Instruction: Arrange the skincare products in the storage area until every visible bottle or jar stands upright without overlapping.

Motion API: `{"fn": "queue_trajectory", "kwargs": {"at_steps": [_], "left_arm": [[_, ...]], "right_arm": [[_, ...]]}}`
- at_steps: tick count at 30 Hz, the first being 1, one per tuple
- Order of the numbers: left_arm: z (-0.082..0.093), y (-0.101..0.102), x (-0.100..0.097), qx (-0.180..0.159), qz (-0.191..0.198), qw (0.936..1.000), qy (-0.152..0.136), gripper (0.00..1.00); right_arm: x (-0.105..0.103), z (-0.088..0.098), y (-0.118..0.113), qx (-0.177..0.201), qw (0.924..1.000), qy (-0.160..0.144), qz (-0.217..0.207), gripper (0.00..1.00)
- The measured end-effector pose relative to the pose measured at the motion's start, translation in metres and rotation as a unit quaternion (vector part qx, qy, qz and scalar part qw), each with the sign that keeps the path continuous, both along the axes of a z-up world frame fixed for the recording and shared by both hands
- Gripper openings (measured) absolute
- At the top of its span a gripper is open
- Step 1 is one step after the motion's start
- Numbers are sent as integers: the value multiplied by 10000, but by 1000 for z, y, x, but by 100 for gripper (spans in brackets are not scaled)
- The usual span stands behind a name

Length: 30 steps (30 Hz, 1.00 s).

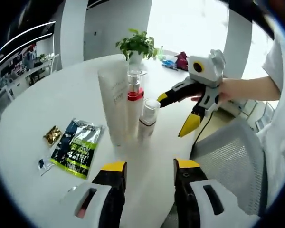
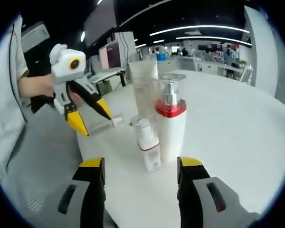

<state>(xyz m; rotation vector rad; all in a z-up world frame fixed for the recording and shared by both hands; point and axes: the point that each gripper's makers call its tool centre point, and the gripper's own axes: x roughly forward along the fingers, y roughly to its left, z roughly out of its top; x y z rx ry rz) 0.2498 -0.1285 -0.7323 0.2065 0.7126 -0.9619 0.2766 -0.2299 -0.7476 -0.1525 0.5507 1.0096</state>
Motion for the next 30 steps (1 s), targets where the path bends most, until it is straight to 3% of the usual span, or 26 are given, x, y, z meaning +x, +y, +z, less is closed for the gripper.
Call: {"fn": "queue_trajectory", "kwargs": {"at_steps": [14, 20, 24, 30], "left_arm": [[20, 34, -25, -60, 671, 9977, -38, 63], [21, 62, -34, 5, 1051, 9945, -11, 66], [26, 82, -39, -131, 1235, 9923, -35, 70], [28, 111, -41, -55, 1289, 9916, 0, 73]], "right_arm": [[-19, 26, 8, 370, 9984, 40, -430, 75], [-25, 24, 6, 371, 9973, 176, -613, 81], [-26, 34, 8, 528, 9935, 256, -972, 92], [-35, 40, 18, 505, 9908, 420, -1186, 94]]}}
